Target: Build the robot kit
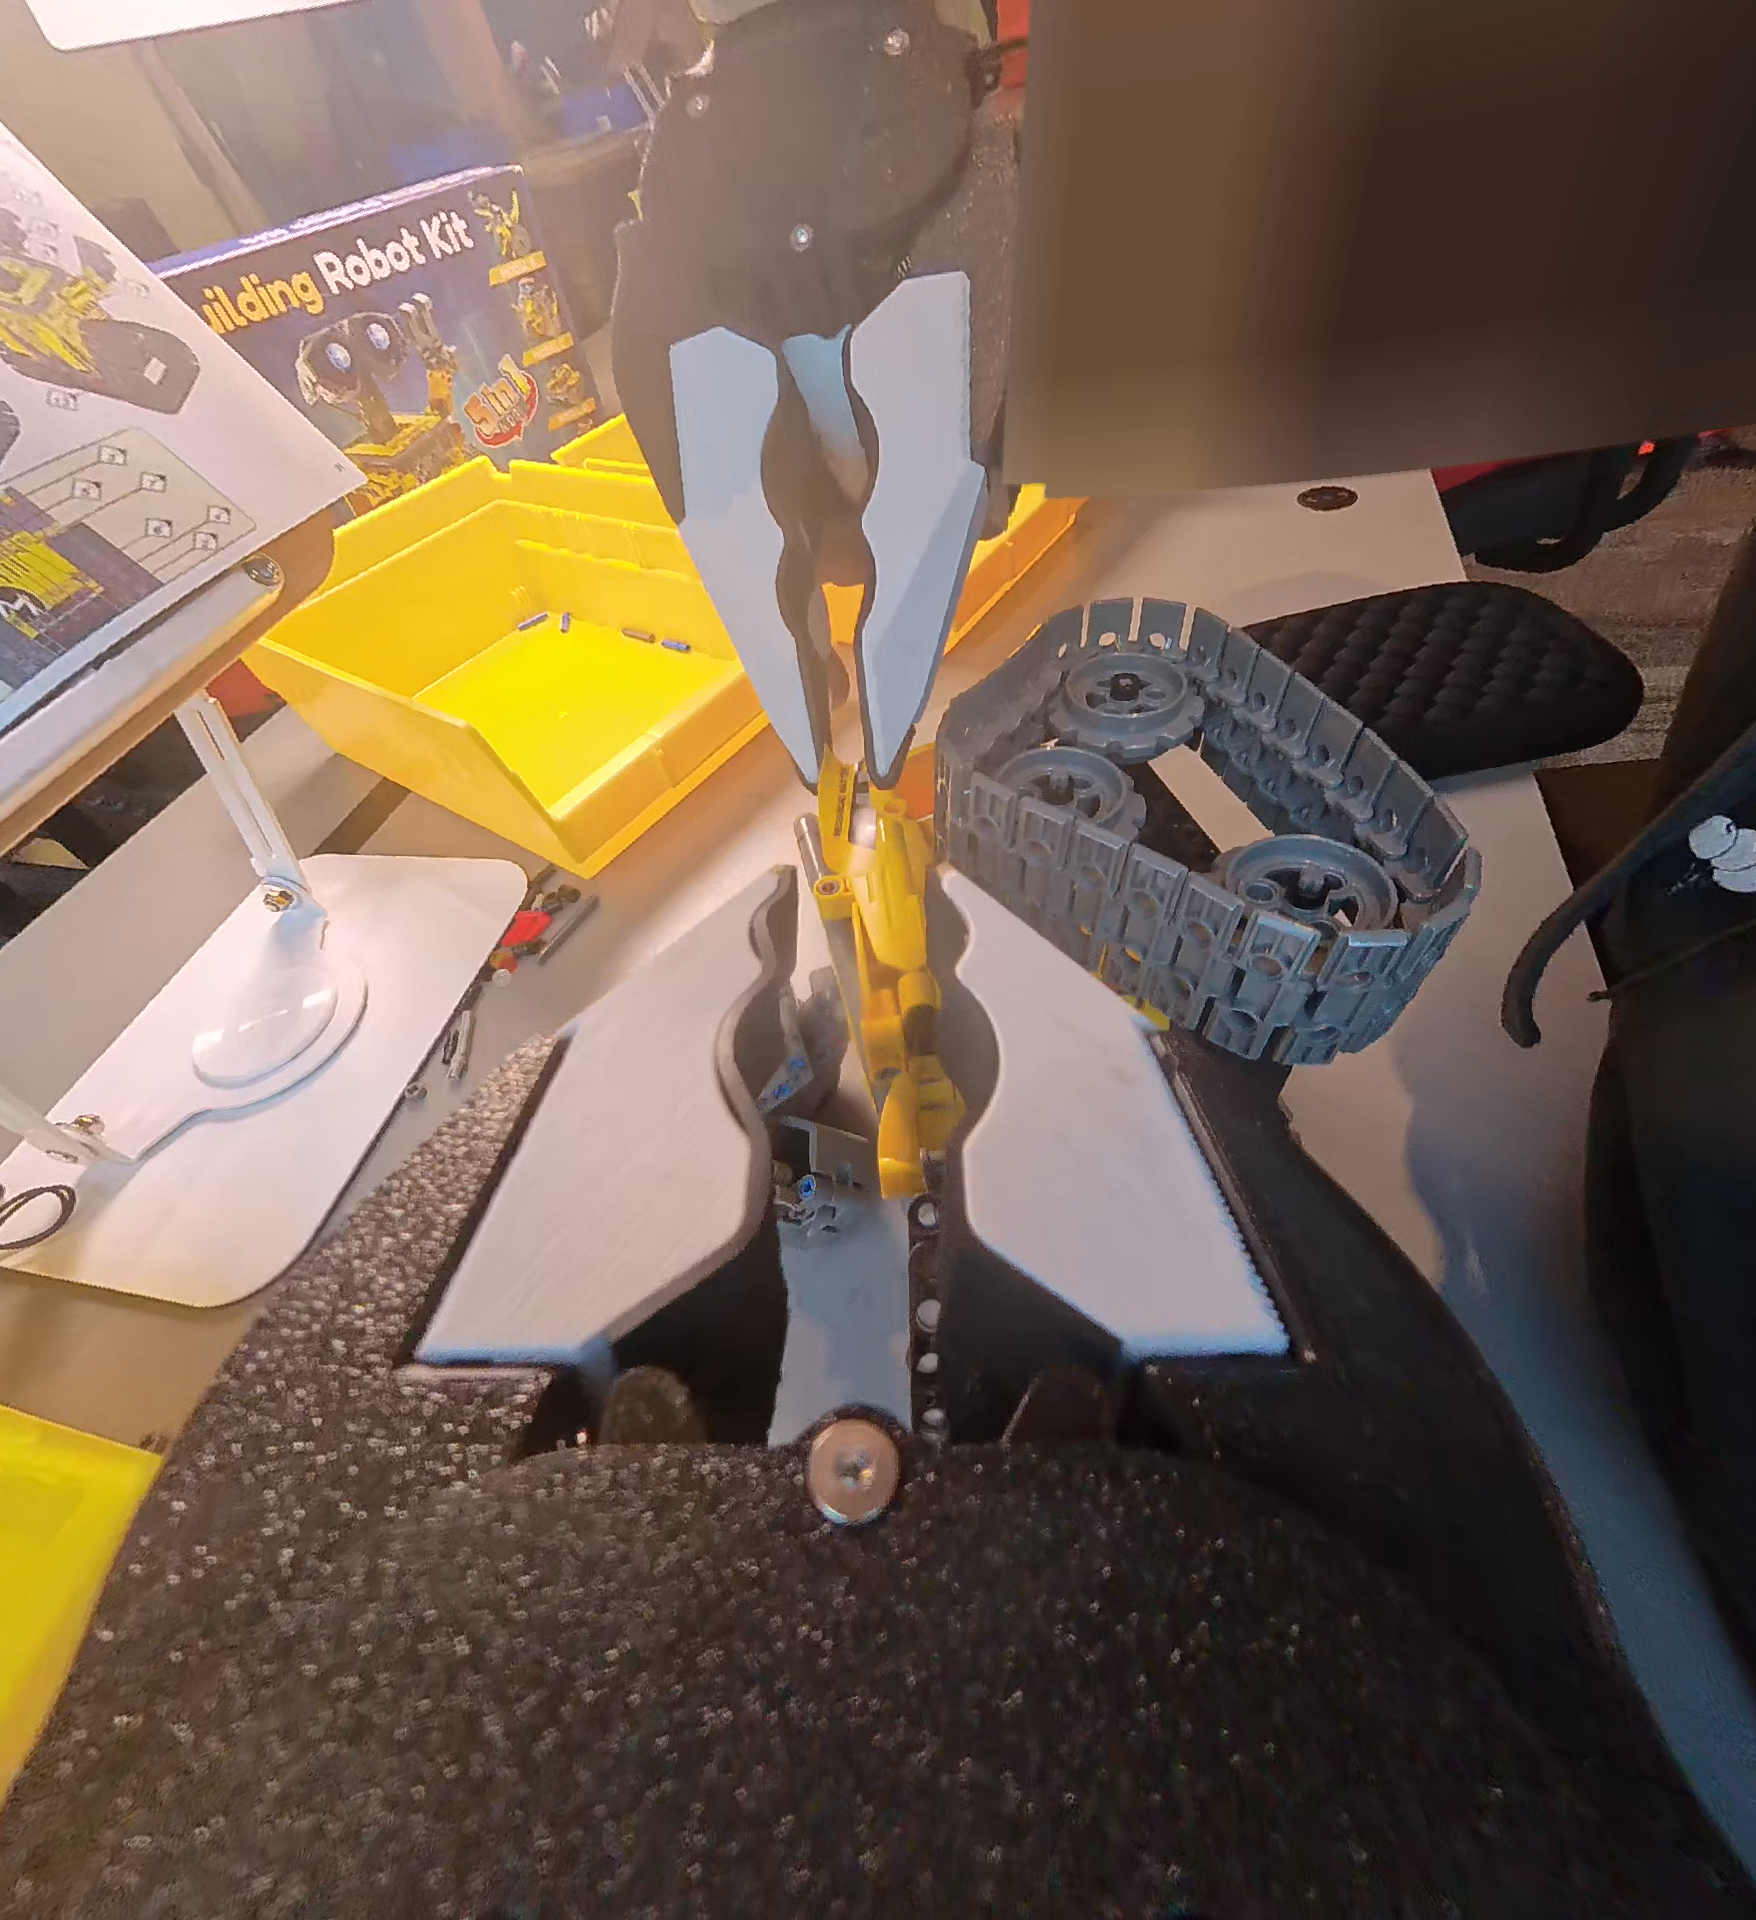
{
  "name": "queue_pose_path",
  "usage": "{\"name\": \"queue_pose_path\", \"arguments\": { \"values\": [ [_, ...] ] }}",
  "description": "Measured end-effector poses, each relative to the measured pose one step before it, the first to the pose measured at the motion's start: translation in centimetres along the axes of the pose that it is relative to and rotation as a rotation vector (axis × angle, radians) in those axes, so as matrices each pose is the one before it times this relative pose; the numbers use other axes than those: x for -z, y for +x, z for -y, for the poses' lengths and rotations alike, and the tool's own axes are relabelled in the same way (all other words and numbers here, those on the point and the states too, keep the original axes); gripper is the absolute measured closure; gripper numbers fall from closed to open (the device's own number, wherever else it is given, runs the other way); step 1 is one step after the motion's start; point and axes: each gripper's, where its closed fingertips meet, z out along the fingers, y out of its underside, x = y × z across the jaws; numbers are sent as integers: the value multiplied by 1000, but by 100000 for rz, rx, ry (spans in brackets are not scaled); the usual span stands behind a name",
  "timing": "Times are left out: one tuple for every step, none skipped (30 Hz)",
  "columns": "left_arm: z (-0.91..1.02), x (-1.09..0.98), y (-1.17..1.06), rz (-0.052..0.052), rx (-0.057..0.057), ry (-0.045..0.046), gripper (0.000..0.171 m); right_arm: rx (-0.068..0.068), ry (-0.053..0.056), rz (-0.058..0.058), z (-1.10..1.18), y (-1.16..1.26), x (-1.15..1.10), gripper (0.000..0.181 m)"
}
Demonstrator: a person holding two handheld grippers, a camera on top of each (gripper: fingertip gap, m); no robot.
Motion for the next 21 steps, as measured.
{"name": "queue_pose_path", "arguments": {
  "values": [
    [-224,50,57,-275,159,-974,148,-489,-926,801,-112,10,-71,173],
    [-214,38,62,-327,238,-907,147,-200,-981,473,-99,31,-80,173],
    [-168,34,105,-421,465,-636,146,24,-1090,424,-101,22,-92,172],
    [-113,30,99,-361,606,-252,146,71,-985,521,-77,-24,-96,172],
    [-50,23,94,-202,518,-37,145,44,-879,519,-49,-32,-85,172],
    [-68,19,81,7,253,-146,145,209,-875,624,-37,-79,-87,172],
    [-70,2,51,184,-72,-334,145,266,-916,558,-49,-85,-76,172],
    [-66,3,19,360,-251,-395,145,291,-994,275,-61,-35,-65,172],
    [-60,-7,5,290,-290,-343,145,377,-968,228,-75,-32,-43,172],
    [-15,-17,16,132,-126,-51,145,261,-972,260,-75,-23,-55,172],
    [20,-28,14,53,101,160,146,99,-931,231,-76,-15,-47,172],
    [7,-35,-9,19,118,70,146,101,-799,89,-48,20,-33,172],
    [-11,-39,-22,119,24,-18,147,37,-680,76,-29,10,-29,172],
    [-18,-54,-37,207,-28,-32,147,154,-563,149,-2,0,-18,172],
    [-9,-44,-22,117,-81,-31,147,314,-515,91,-2,0,-15,172],
    [2,-49,-12,108,-157,35,148,332,-774,96,-21,5,-29,172],
    [1,-37,-11,167,-244,43,149,448,-712,97,-8,-1,-9,172],
    [-5,-40,-2,55,-234,-7,149,322,-719,134,-11,7,-3,172],
    [12,-28,22,9,-175,64,150,176,-790,224,-26,-15,-21,172],
    [24,-26,-5,155,-238,84,150,136,-662,232,-10,3,-25,172],
    [9,-19,-3,239,-367,32,151,71,-756,188,-34,13,-19,172]
  ]
}}
